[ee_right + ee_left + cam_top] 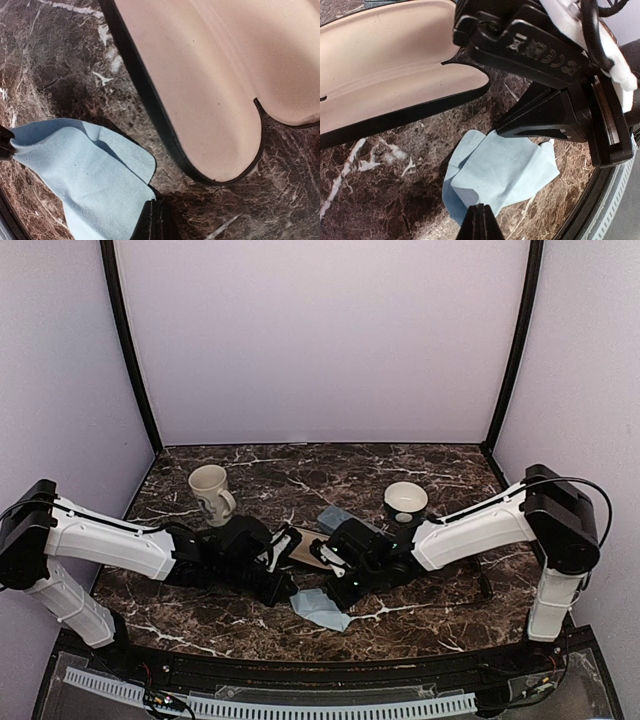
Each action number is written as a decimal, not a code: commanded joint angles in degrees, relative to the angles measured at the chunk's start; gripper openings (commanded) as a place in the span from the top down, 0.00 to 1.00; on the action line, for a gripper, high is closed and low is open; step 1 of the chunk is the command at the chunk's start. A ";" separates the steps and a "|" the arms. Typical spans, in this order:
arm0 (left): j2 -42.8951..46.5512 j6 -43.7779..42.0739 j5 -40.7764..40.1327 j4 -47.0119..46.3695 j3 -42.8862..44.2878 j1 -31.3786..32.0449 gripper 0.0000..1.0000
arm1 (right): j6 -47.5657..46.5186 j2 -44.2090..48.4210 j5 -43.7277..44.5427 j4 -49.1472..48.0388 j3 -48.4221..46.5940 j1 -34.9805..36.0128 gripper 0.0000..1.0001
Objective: Organize the sunglasses
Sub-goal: Pick up the glasses cleaning cloth from the center of the board, then place the glasses cleaning cloth at the center of the board.
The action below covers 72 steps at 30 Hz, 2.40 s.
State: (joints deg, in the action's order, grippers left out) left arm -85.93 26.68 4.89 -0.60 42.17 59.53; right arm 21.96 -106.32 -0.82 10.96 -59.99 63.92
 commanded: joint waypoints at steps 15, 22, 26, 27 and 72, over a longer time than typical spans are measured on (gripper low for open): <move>10.86 -0.65 -4.55 0.38 -2.58 2.62 1.00 | -2.87 17.05 -3.57 -0.86 5.41 -0.06 1.00; 15.50 3.54 -10.74 3.78 -2.35 6.93 1.00 | -3.72 23.70 -4.68 0.42 7.11 1.91 1.00; 19.07 6.35 -14.60 4.94 -3.04 10.18 1.00 | -3.26 27.19 -4.99 1.21 7.99 3.62 1.00; 19.73 6.85 -15.55 5.61 -2.92 11.03 1.00 | -3.12 27.80 -4.98 1.47 8.10 4.10 1.00; 3.95 0.44 -22.78 -1.78 -3.42 7.25 1.00 | -4.04 10.97 6.25 2.48 2.24 -0.89 1.00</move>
State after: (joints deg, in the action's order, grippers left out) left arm -81.12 30.22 -17.63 -1.74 38.04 67.83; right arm 20.38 -94.26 5.58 13.76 -55.57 63.94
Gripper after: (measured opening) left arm 0.004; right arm 0.006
